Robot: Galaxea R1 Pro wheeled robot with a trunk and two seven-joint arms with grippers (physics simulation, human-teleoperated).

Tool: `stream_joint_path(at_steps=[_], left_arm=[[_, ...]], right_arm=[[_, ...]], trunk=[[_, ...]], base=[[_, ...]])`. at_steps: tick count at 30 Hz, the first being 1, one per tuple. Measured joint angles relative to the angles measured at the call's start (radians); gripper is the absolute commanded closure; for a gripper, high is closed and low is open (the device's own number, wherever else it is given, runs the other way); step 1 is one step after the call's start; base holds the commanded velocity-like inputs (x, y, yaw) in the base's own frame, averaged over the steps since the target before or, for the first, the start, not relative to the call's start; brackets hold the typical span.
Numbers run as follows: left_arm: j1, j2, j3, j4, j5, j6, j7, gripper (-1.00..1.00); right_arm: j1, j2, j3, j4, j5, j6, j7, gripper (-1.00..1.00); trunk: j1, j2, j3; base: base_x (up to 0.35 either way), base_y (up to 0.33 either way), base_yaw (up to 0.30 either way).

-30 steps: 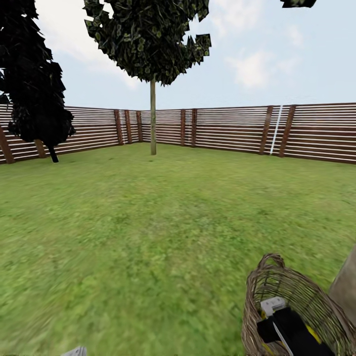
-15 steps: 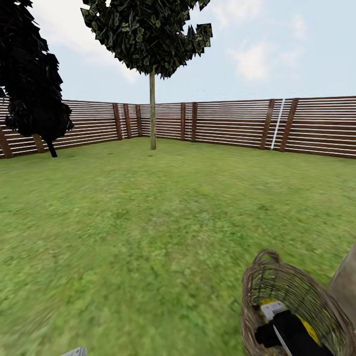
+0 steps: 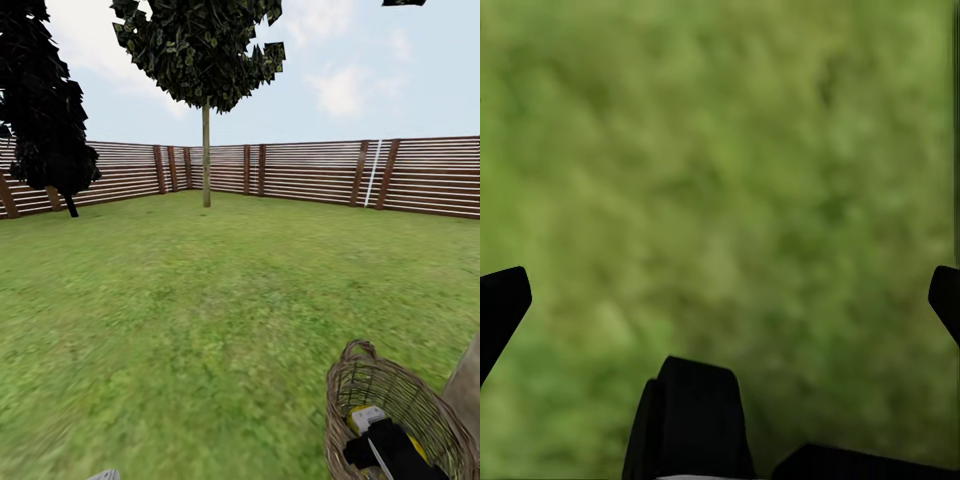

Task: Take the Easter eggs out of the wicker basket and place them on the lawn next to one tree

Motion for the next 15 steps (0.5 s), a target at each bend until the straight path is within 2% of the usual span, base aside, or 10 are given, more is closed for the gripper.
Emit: stream_joint_path(at_steps=[4, 10, 15], left_arm=[[0.0, 0.0, -0.001, 0.002, 0.0, 0.0, 0.0, -1.0], [0.0, -0.001, -0.003, 0.003, -0.003, 0.0, 0.0, -1.0], [0.001, -0.001, -0.003, 0.003, -0.003, 0.0, 0.0, -1.0]], right_arm=[[0.0, 0.0, 0.0, 0.001, 0.002, 0.0, 0.0, -1.0], [0.0, -0.001, 0.0, 0.001, -0.003, 0.004, 0.001, -1.0], [0.0, 0.001, 0.002, 0.009, 0.0, 0.004, -0.001, -1.0]], trunk=[[-0.002, 0.001, 0.015], [-0.005, 0.002, 0.043], [-0.007, 0.004, 0.063]], base=[[0.0, 0.0, 0.0], [0.0, 0.0, -0.166], [0.0, 0.0, -0.008]])
